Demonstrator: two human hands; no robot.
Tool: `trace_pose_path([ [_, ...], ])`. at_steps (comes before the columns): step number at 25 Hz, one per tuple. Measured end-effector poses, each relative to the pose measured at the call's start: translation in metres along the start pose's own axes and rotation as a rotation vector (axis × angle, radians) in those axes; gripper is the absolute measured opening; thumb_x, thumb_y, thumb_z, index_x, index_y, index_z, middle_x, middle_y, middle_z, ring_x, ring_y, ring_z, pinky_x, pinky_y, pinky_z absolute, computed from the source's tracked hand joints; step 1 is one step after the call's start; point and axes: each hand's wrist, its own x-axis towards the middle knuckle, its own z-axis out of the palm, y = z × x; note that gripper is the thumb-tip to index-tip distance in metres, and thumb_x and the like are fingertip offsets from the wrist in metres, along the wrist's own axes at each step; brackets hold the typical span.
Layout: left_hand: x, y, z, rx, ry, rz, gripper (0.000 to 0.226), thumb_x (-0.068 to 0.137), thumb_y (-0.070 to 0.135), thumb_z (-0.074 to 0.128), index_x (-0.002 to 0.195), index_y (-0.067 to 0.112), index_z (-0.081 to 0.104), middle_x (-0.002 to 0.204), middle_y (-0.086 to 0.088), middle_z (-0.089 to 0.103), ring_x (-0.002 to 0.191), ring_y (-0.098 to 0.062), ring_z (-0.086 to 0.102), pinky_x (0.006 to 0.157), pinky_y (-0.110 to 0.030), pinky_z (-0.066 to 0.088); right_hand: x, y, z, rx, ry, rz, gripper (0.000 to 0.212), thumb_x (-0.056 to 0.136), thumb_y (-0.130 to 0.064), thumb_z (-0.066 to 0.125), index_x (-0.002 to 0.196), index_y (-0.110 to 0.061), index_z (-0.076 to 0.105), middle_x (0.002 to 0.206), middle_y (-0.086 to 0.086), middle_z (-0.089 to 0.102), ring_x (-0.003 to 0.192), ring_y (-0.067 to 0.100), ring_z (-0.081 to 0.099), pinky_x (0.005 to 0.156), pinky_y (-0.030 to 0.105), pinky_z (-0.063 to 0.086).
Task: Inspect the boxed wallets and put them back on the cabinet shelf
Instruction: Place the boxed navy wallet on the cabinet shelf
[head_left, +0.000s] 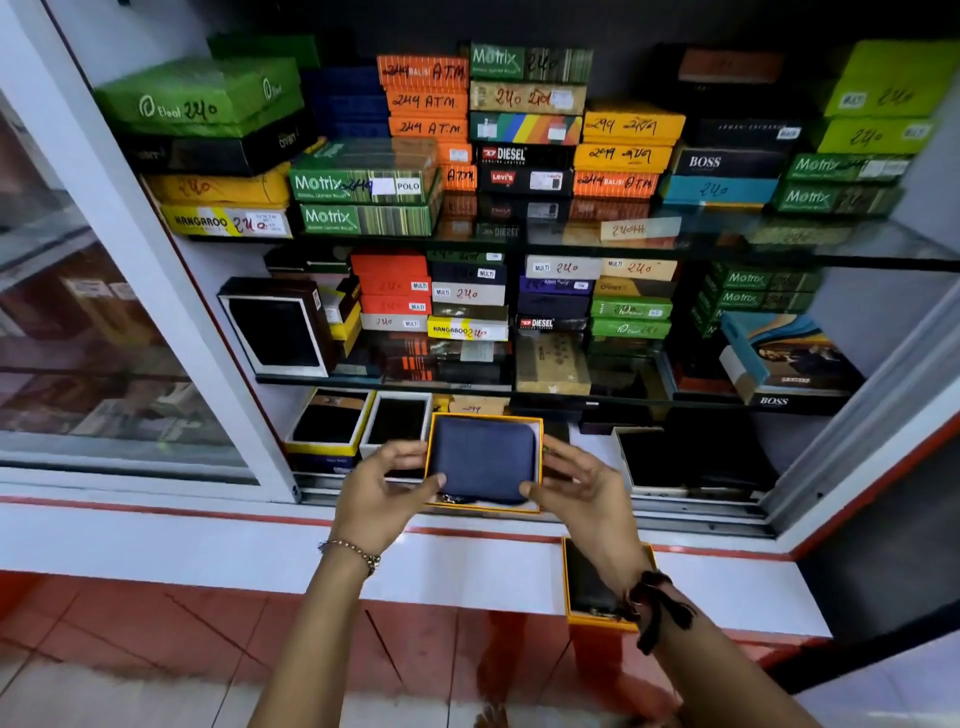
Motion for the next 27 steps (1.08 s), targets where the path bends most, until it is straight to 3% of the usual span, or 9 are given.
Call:
trace_pose_path([
  [2,0.015,0.027,-0.008,-0.058,0.047,0.088,0.043,0.072,0.026,0.084,0.112,0.03,0.067,0.107,0.013,0.07,0.071,-0.015,0.076,0.067,-0.026,0.061,0.013,-0.034,0.0,-0.008,0.018,-0.139,0.062,0.074,0.003,0.085,0.128,-0.025,0.068,0.111,-0.008,0.074,0.088,0.007,0.07,0.078,0.018,0.06],
  [5,0.045,0.058,-0.006,-0.044,0.131,0.196,0.043,0.072,0.025,0.083,0.109,0.038,0.065,0.101,0.02,0.07,0.067,-0.008,0.074,0.059,-0.015,0.056,0.042,-0.067,0.004,-0.073,0.05,-0.266,0.064,0.076,0.005,0.083,0.131,-0.021,0.065,0.116,-0.002,0.073,0.1,0.013,0.07,0.086,0.023,0.059],
  [8,0.083,0.072,0.002,0.082,0.184,0.189,0.049,0.076,0.021,0.08,0.122,0.026,0.063,0.107,0.01,0.071,0.07,-0.009,0.073,0.07,-0.027,0.061,0.082,-0.078,0.018,-0.17,0.089,-0.301,0.063,0.078,0.007,0.079,0.133,-0.015,0.06,0.125,0.008,0.07,0.103,0.02,0.069,0.089,0.027,0.061],
  [11,0.117,0.075,0.006,0.243,0.227,0.152,0.046,0.077,0.021,0.078,0.121,0.02,0.064,0.115,0.0,0.073,0.083,-0.021,0.073,0.085,-0.038,0.059,0.122,-0.08,0.034,-0.34,0.118,-0.268,0.064,0.08,0.001,0.079,0.138,-0.015,0.056,0.132,0.008,0.068,0.099,0.019,0.07,0.096,0.039,0.059],
  [15,0.145,0.074,0.004,0.274,0.258,0.126,0.039,0.078,0.025,0.078,0.114,0.02,0.066,0.113,0.001,0.073,0.088,-0.023,0.072,0.086,-0.041,0.058,0.156,-0.08,0.047,-0.359,0.121,-0.222,0.064,0.081,-0.003,0.08,0.138,-0.013,0.055,0.134,0.008,0.067,0.098,0.02,0.069,0.093,0.037,0.058],
  [19,0.157,0.071,0.006,0.279,0.251,0.115,0.044,0.079,0.021,0.076,0.121,0.015,0.063,0.116,-0.004,0.071,0.095,-0.025,0.07,0.089,-0.043,0.057,0.171,-0.08,0.05,-0.391,0.107,-0.193,0.062,0.082,-0.007,0.081,0.138,-0.011,0.055,0.134,0.01,0.066,0.097,0.021,0.068,0.094,0.038,0.058],
  [23,0.155,0.066,0.006,0.258,0.257,0.114,0.051,0.08,0.022,0.075,0.127,0.014,0.058,0.125,-0.007,0.066,0.102,-0.026,0.068,0.094,-0.043,0.056,0.17,-0.074,0.045,-0.382,0.081,-0.186,0.069,0.079,-0.013,0.084,0.141,-0.009,0.053,0.138,0.01,0.064,0.095,0.015,0.064,0.087,0.027,0.054],
  [27,0.143,0.071,0.009,0.241,0.303,0.122,0.057,0.081,0.026,0.075,0.132,0.016,0.052,0.132,-0.01,0.057,0.102,-0.027,0.069,0.091,-0.043,0.057,0.162,-0.069,0.037,-0.341,0.106,-0.183,0.07,0.077,-0.017,0.086,0.139,-0.008,0.055,0.136,0.011,0.065,0.099,0.019,0.068,0.088,0.029,0.056],
])
